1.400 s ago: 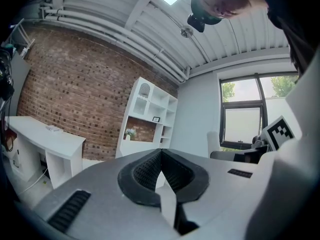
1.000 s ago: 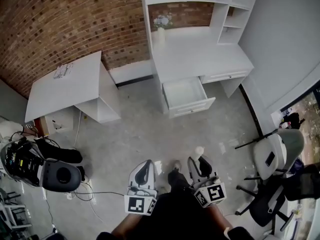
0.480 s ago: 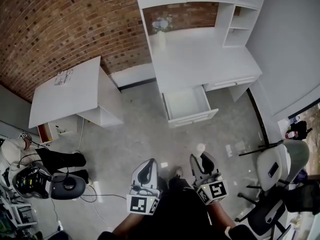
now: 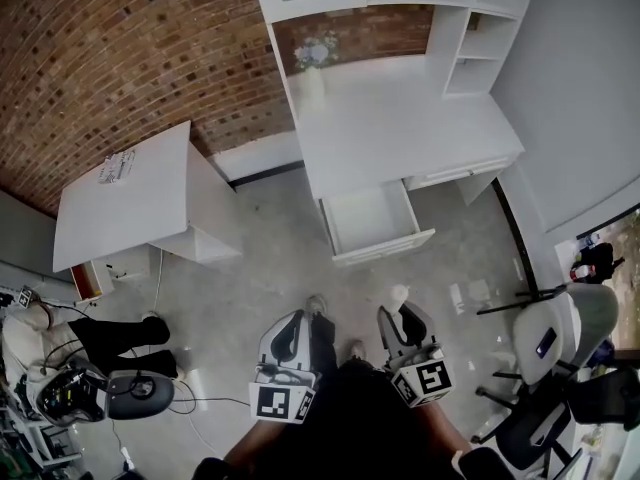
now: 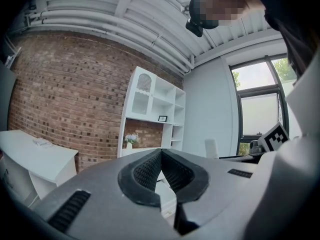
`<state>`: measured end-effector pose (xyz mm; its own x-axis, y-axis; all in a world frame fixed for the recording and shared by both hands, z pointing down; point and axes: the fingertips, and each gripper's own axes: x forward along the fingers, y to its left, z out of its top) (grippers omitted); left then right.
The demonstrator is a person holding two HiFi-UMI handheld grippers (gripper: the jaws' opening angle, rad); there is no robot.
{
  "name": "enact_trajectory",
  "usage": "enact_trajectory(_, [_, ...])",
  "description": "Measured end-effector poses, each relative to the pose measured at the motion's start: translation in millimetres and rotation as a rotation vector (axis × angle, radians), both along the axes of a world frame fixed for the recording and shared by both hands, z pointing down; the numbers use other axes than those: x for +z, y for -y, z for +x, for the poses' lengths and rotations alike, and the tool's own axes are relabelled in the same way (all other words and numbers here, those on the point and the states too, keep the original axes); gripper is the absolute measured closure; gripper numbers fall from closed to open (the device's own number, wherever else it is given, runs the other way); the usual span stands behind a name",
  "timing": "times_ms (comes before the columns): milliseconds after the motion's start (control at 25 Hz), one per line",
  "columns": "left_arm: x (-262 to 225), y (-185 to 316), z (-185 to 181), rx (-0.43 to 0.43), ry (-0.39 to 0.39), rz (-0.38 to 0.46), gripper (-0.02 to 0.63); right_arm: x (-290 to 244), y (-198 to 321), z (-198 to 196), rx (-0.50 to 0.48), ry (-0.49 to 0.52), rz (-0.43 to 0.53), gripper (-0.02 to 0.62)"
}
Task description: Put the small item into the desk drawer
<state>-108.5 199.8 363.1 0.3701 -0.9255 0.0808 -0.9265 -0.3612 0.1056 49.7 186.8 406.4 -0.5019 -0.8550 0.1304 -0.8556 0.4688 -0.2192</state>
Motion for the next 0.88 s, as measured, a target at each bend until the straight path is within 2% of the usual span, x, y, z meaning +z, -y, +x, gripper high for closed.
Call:
enact_trajectory(440, [1.8, 123.6, -19.2, 0.118, -0.048, -0.001, 0.583, -5.6, 105.4, -25.7, 0.102, 0.023, 0.008, 0.454])
enact_trajectory(880, [9.3, 219.8, -41.1, 0.256, -0.075, -0.025, 0.583, -1.1, 194.3, -38.4, 0.255, -0.037, -0.038, 0.454])
